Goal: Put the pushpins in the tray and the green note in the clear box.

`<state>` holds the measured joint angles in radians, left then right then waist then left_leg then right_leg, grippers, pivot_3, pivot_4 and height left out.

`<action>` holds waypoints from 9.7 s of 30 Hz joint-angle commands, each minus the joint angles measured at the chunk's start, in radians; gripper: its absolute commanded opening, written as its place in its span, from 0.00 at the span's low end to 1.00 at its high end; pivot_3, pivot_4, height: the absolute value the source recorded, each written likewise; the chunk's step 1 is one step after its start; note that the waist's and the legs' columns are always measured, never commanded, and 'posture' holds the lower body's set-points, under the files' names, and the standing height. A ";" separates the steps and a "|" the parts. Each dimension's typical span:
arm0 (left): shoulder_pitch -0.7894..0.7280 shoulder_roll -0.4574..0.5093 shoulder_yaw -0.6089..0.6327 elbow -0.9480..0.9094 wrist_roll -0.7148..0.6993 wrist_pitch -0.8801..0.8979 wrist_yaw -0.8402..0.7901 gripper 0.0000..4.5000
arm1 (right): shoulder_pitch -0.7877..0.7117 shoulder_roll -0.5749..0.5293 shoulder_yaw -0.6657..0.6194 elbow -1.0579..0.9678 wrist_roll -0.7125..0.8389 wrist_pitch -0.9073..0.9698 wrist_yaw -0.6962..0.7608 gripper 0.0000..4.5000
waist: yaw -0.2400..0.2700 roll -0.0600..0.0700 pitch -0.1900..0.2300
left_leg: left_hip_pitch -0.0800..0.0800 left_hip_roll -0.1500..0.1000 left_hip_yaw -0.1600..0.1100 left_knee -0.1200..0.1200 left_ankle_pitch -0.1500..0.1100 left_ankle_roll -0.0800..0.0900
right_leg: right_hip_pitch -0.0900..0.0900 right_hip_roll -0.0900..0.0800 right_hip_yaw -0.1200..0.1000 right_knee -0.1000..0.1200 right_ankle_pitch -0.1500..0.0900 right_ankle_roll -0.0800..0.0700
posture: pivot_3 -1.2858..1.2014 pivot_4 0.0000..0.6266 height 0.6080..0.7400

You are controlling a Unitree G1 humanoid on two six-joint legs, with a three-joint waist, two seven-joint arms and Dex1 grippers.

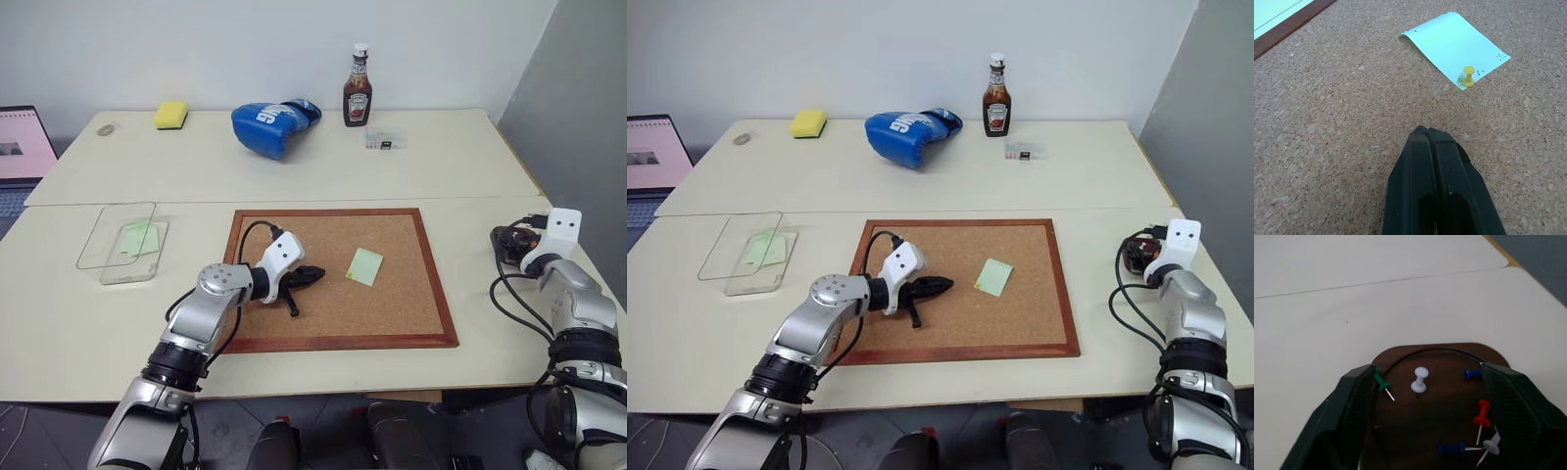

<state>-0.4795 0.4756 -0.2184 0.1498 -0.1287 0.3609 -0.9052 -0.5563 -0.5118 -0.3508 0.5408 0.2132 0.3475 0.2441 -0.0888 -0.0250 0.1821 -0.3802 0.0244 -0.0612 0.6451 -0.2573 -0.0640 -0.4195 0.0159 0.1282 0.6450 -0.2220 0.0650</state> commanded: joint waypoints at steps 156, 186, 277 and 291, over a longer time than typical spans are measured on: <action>-0.214 0.001 0.030 -0.070 -0.282 0.065 -0.418 0.28 | -0.051 0.078 0.302 -0.829 0.676 0.686 0.491 0.00 | 0.002 -0.001 0.002 | -0.006 0.001 -0.003 0.000 0.000 0.000 | -0.005 0.000 -0.004 0.000 -0.001 -0.001 | 0.52 0.24 1.00; -0.180 0.040 -0.004 -0.142 -0.273 0.081 -0.453 0.02 | -0.074 0.034 0.281 -0.704 0.539 0.531 0.491 0.00 | 0.002 -0.001 0.002 | -0.006 0.001 -0.003 0.000 0.000 0.000 | -0.005 0.000 -0.004 0.000 -0.001 -0.001 | 0.52 0.24 1.00; -0.115 -0.053 0.056 -0.239 -0.265 0.145 -0.052 0.00 | 0.196 -0.044 0.130 -0.492 0.093 -0.088 0.288 0.99 | -0.001 -0.001 0.003 | -0.001 0.000 0.001 0.000 0.000 0.000 | -0.002 0.000 0.001 0.000 0.000 0.000 | 0.52 0.24 1.00; -0.178 -0.003 0.307 -0.120 -0.229 0.117 0.222 0.00 | 0.161 -0.096 0.230 -0.923 0.303 0.224 0.418 0.99 | 0.001 -0.001 0.003 | -0.002 0.001 -0.001 0.000 0.000 0.000 | -0.002 0.001 -0.001 0.000 0.000 0.000 | 0.52 0.24 1.00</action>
<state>-0.6285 0.4653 0.0316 0.0255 -0.3698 0.5090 -0.7417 -0.3685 -0.5993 -0.1296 -0.3080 0.4759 0.5477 0.6403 -0.0878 -0.0263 0.1852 -0.3823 0.0253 -0.0622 0.6452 -0.2573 -0.0638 -0.4218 0.0166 0.1271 0.6453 -0.2219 0.0651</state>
